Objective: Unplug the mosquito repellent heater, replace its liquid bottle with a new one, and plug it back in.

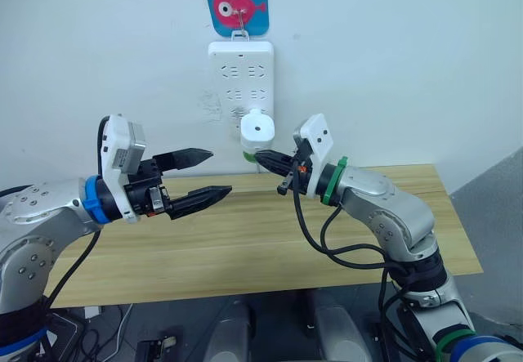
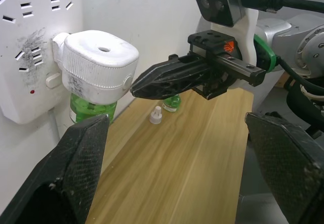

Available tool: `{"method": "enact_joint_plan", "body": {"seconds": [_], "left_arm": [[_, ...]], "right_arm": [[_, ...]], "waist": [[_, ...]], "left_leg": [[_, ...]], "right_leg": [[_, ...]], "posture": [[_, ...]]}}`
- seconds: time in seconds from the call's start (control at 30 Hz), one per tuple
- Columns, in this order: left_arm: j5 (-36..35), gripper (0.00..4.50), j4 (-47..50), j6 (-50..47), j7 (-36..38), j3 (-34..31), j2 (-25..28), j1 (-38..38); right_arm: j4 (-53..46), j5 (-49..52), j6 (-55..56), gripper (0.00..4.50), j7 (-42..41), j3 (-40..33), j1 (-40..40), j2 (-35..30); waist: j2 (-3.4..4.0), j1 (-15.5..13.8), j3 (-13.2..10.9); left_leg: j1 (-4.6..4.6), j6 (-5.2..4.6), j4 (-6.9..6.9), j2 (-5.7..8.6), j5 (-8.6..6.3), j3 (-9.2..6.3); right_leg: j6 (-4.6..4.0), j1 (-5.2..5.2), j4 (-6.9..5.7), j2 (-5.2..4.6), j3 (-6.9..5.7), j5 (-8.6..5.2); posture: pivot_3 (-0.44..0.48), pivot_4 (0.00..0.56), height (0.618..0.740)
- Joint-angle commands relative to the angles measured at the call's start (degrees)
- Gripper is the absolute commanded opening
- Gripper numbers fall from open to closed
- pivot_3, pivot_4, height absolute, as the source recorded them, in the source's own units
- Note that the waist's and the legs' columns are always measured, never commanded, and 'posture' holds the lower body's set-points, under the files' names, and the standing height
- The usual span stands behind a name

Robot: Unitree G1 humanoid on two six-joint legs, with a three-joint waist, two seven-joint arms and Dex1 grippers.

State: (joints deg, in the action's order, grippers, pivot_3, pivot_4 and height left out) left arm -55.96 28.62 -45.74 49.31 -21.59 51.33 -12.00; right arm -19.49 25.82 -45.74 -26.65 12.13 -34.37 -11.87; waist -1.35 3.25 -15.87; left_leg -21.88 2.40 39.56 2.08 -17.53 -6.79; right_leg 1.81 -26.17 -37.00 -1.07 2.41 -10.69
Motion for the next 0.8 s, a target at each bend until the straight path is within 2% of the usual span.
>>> {"method": "enact_joint_plan", "body": {"seconds": [0.03, 0.57, 0.67, 0.77, 0.8], "left_arm": [[-0.1, 4.49, 0.9, 1.0, 0.2, -0.7, 0.5, -0.2], [0.2, 4.49, 0.7, 1.3, -0.1, 0.1, 0.0, -0.9], [0.4, 4.49, 0.4, 1.6, 0.0, 0.4, -0.1, -1.2], [0.7, 4.49, 0.0, 1.8, 0.3, 0.5, 0.0, -1.3], [1.3, 4.49, -0.3, 2.1, 0.5, 0.6, 0.1, -1.2]], "right_arm": [[-0.6, -0.9, 2.2, 0.05, 0.7, -0.8, -0.5, 0.6], [2.2, 0.6, 0.3, 0.05, 6.3, -7.2, -0.7, 4.2], [0.8, 0.9, -0.1, 0.05, 3.7, -5.7, -0.4, 2.3], [-2.2, 2.6, -1.2, 0.05, -1.7, -2.5, 0.6, -1.2], [-4.4, 4.2, -1.5, 0.05, -5.7, -1.0, 1.2, -3.7]], "waist": [[0.0, 0.0, 0.0], [0.0, 0.0, 0.0], [0.0, -0.1, 0.0], [0.0, -0.2, 0.0], [0.0, -0.2, 0.0]], "left_leg": [[0.0, 0.0, 0.0, 0.0, 0.0, 0.0], [0.04, 0.14, 0.03, -0.01, 0.1, -0.01], [0.05, 0.14, 0.03, 0.01, 0.22, -0.02], [0.05, 0.11, 0.04, 0.08, 0.26, -0.05], [0.04, 0.1, 0.03, 0.08, 0.26, -0.03]], "right_leg": [[0.0, 0.0, 0.0, 0.0, 0.0, 0.0], [0.0, 0.02, -0.06, 0.01, -0.02, 0.04], [0.1, 0.05, -0.05, 0.02, -0.03, 0.05], [0.13, 0.08, -0.04, 0.15, -0.07, 0.05], [0.13, 0.08, -0.01, 0.15, -0.06, 0.05]], "posture": [[-0.01, 0.249, 0.74], [-0.021, 0.238, 0.74], [-0.021, 0.238, 0.74], [-0.021, 0.238, 0.74], [-0.024, 0.231, 0.74]]}}
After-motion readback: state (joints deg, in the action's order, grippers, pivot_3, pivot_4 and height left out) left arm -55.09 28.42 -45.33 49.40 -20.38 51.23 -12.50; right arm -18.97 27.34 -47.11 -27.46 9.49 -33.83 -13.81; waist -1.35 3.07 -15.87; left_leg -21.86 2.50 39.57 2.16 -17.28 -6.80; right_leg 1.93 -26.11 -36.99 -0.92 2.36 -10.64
